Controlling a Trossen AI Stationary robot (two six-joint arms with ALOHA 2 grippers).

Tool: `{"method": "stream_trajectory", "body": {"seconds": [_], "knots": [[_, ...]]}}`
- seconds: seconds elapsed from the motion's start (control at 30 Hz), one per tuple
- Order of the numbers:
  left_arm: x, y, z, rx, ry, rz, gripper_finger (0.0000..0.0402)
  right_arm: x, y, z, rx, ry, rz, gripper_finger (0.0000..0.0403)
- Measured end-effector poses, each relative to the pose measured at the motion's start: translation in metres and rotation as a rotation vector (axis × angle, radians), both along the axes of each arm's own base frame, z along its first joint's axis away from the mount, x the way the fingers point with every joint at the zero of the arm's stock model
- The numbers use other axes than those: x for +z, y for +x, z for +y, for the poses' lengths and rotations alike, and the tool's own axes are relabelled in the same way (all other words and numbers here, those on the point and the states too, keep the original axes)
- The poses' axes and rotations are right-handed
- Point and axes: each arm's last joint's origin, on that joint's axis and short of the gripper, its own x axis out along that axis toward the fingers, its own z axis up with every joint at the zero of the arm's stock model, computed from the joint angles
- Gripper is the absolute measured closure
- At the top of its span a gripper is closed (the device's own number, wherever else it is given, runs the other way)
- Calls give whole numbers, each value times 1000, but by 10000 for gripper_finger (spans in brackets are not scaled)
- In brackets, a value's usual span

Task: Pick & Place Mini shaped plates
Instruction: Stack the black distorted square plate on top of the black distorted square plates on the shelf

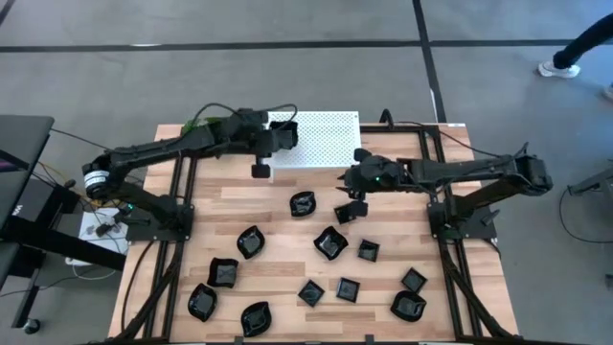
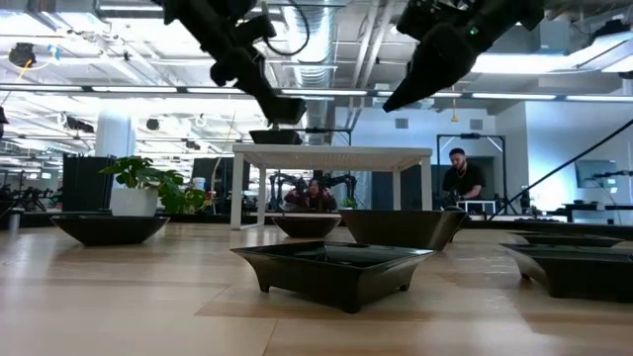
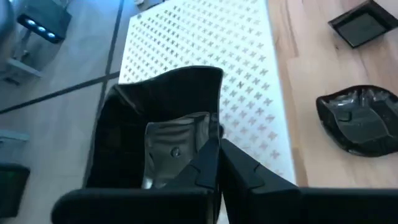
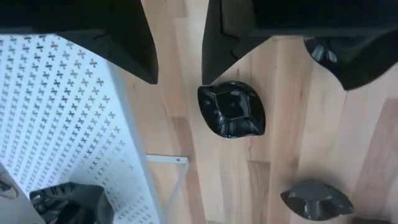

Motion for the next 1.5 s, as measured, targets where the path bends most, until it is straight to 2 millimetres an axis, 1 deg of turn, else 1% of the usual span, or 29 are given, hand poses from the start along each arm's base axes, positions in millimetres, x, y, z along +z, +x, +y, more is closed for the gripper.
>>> {"method": "stream_trajectory", "body": {"seconds": [0.13,0.2,0.33,0.47,0.73,0.93,1.03,1.1,1.23,1.33,1.4,1.5], "knots": [[-12,-8,11,-62,24,50,395,-1,1,1,1,4,1,284],[-18,-10,12,-108,33,71,395,-1,2,2,3,9,-7,284],[-29,-12,11,-143,51,106,394,-1,3,3,6,10,-11,284],[-30,-11,12,-144,67,86,393,-1,3,4,9,10,-13,284],[-30,-10,12,-145,73,78,371,1,4,4,9,10,-32,284],[-29,-10,12,-177,112,86,346,1,4,4,9,9,-32,284],[-27,-8,11,-163,146,73,330,1,4,4,9,9,-32,284],[-22,-7,8,-145,179,64,321,1,4,4,9,9,-32,284],[-9,-8,-10,-163,226,20,309,0,4,4,9,10,-32,284],[1,-10,-24,-169,199,-39,307,0,4,4,5,15,-33,284],[3,-9,-30,-156,150,-70,309,0,4,4,-4,29,-37,284],[-8,-8,-35,-196,84,-65,317,0,4,4,-8,36,-38,284]]}}
